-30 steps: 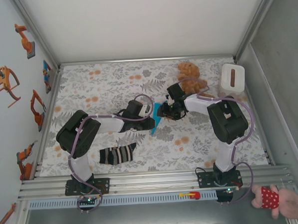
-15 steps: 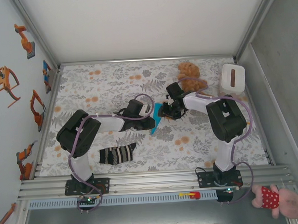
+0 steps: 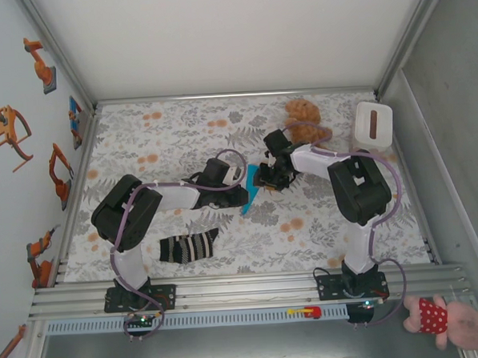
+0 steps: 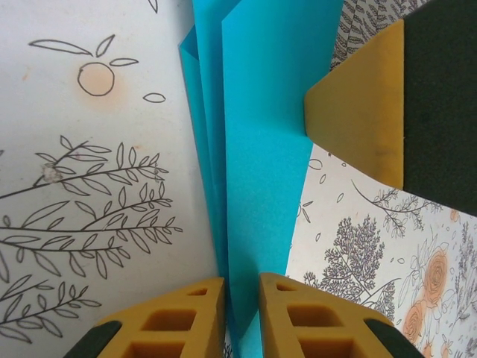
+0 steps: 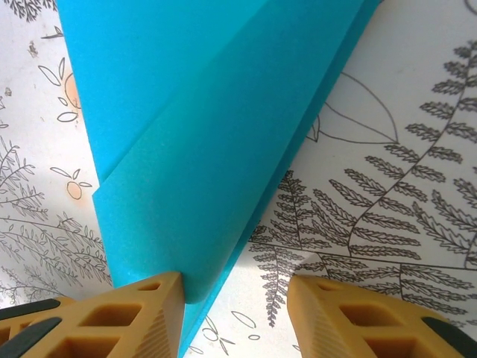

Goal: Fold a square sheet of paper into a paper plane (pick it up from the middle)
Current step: Fold the wing for the fifth time at the center of the table.

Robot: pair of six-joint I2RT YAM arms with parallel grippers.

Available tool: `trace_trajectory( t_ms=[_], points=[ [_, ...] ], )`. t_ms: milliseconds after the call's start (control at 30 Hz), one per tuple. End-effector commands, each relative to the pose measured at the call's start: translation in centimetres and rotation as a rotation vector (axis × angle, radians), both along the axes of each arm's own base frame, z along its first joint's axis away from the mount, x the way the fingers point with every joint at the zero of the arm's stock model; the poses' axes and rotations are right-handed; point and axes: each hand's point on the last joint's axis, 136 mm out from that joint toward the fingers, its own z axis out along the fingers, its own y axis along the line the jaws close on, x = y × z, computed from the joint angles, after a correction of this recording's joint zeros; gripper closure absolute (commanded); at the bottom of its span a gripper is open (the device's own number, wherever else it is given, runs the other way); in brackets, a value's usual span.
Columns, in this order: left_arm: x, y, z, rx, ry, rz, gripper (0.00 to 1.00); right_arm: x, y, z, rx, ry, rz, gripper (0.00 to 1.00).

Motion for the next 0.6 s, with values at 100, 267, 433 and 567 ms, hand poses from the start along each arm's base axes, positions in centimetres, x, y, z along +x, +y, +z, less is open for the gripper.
trace_trajectory(
  t_ms=[100,267,433,567],
  points=[
    [-2.0,1.0,-3.3,0.09,0.063,-0.031,0.78,-2.3,-2.4,-8.1,-0.191,0.082,0.027,0.51],
    [-2.1,1.1,-3.3,0.094,0.062,-0.03,0.78,-2.3,-2.4,-8.4,-0.201,0.087,0.031,0.49],
    [-1.7,0.8,-1.4,0.066,0.033,-0.023,0.75,-2.4,-2.7,-8.7,-0.217,0.096,0.032,0.49],
    [-1.1,0.5,1.4,0.02,-0.015,-0.009,0.69,-2.5,-2.8,-8.7,-0.23,0.099,0.032,0.48]
  ],
)
